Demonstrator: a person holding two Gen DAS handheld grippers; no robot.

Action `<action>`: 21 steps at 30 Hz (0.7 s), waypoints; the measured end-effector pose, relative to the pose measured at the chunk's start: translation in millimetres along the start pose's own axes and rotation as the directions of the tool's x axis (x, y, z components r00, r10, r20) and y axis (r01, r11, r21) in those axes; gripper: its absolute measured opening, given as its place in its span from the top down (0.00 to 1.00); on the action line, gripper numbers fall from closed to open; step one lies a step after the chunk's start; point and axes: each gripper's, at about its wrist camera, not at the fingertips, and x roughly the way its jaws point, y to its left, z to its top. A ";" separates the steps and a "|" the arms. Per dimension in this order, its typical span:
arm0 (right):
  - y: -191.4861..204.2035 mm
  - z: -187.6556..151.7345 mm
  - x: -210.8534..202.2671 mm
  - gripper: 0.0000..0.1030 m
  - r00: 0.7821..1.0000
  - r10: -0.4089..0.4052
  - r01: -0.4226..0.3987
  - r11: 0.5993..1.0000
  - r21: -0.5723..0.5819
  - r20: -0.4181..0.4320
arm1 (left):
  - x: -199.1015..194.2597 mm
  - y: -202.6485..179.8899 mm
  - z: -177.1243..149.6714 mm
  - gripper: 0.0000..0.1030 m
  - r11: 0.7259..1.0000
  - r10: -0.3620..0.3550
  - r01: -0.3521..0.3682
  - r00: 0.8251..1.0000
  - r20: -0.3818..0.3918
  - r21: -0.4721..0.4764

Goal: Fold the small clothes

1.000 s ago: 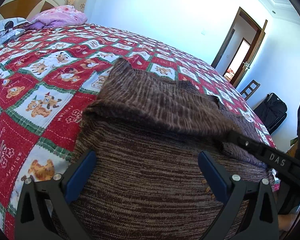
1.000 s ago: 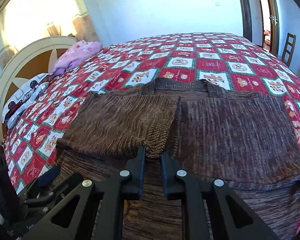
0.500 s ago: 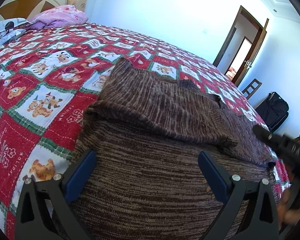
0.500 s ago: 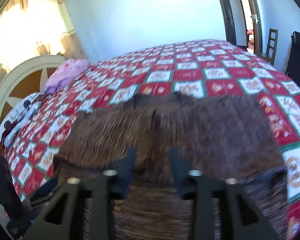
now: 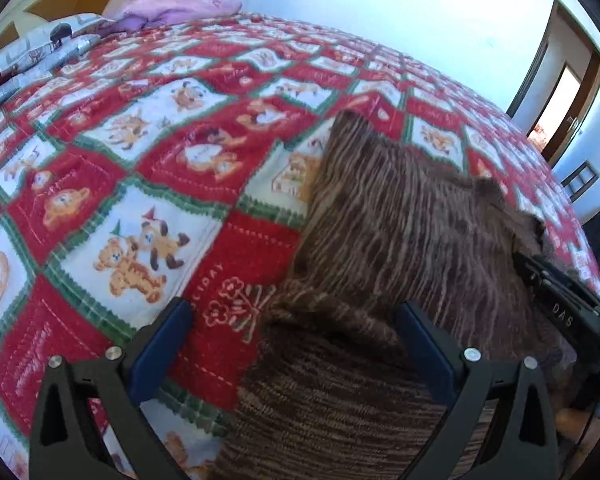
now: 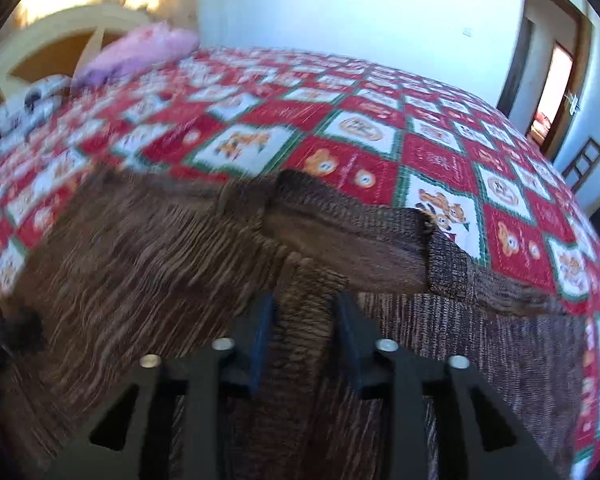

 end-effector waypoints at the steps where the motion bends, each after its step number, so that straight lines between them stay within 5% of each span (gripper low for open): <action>1: -9.3 0.5 1.4 0.53 1.000 0.013 -0.013 0.999 0.046 -0.004 | -0.2 0.1 0.0 0.00 1.000 -0.009 0.009 1.000 0.012 -0.002; 5: -23.3 0.3 4.0 0.52 0.997 0.073 -0.072 0.991 0.110 0.001 | 10.0 -10.3 0.8 0.00 0.997 0.065 -0.065 0.998 -0.004 0.039; 11: -10.5 -6.6 -33.9 0.51 0.999 -0.025 0.021 0.995 0.102 0.045 | 8.4 -2.8 2.2 0.00 0.999 0.030 -0.030 1.000 0.004 0.014; 15: -7.1 -50.1 -95.8 0.50 0.992 0.124 -0.127 0.979 0.161 0.026 | 7.2 -8.8 0.0 0.00 0.998 0.051 -0.052 0.999 0.004 0.030; 21: 0.3 -127.3 -121.4 0.45 0.998 0.066 -0.064 0.987 0.148 -0.007 | 6.9 -9.7 -0.7 0.00 0.997 0.063 -0.063 0.998 0.007 0.034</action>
